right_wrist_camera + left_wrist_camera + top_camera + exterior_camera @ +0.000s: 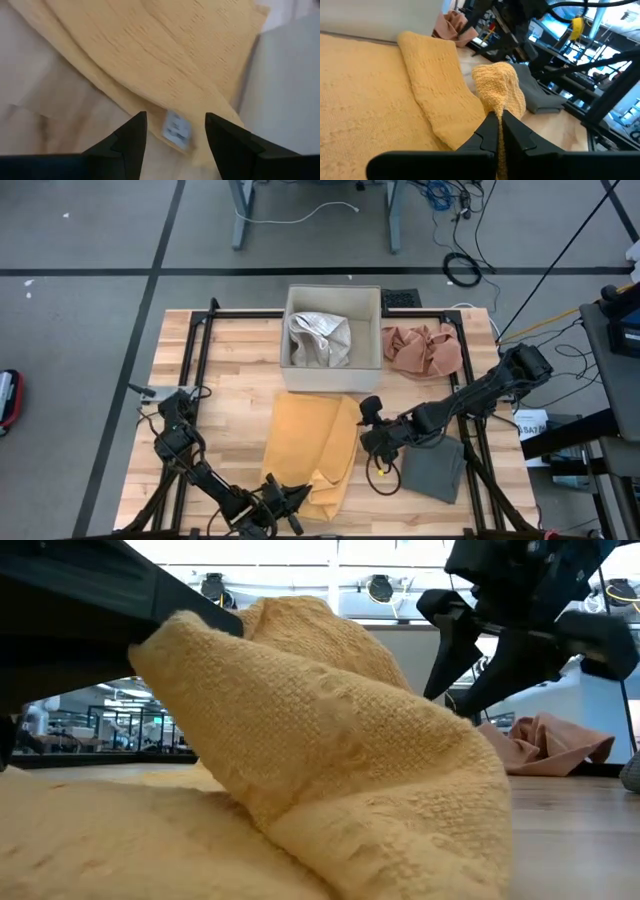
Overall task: Fold towel
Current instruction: Fold the yellow towel
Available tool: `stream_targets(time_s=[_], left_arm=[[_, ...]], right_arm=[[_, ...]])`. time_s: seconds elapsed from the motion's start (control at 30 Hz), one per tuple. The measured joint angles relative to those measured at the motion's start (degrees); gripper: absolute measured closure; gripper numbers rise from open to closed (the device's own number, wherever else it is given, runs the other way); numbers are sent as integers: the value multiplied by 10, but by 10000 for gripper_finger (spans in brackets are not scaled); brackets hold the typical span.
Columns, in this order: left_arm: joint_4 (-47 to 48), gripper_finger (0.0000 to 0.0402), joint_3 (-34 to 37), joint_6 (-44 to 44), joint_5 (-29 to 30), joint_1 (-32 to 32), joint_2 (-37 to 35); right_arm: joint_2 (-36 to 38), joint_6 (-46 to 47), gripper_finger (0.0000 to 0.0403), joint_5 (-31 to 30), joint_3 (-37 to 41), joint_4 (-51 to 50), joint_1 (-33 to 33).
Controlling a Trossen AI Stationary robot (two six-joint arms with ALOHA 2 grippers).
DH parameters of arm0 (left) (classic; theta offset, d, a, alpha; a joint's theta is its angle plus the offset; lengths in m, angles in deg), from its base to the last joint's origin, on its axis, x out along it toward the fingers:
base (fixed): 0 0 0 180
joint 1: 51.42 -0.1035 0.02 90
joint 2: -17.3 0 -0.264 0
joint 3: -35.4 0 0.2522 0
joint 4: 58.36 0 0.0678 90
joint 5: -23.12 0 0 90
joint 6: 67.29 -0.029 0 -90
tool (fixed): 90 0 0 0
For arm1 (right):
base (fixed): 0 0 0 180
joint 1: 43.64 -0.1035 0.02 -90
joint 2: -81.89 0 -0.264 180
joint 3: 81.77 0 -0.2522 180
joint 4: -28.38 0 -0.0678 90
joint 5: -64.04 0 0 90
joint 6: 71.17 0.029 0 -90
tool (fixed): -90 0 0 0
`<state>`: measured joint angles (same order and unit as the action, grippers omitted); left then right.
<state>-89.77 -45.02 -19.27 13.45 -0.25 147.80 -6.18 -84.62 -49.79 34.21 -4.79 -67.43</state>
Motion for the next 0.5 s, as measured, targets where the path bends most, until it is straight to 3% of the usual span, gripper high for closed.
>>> stream_targets(time_s=[0.37,0.5], left_arm=[[5,300,0,-20,-49,23,0],[11,276,0,-21,-50,27,0]], right_arm=[[-70,-44,215,-22,0,27,4],[-105,-44,216,-91,0,60,3]])
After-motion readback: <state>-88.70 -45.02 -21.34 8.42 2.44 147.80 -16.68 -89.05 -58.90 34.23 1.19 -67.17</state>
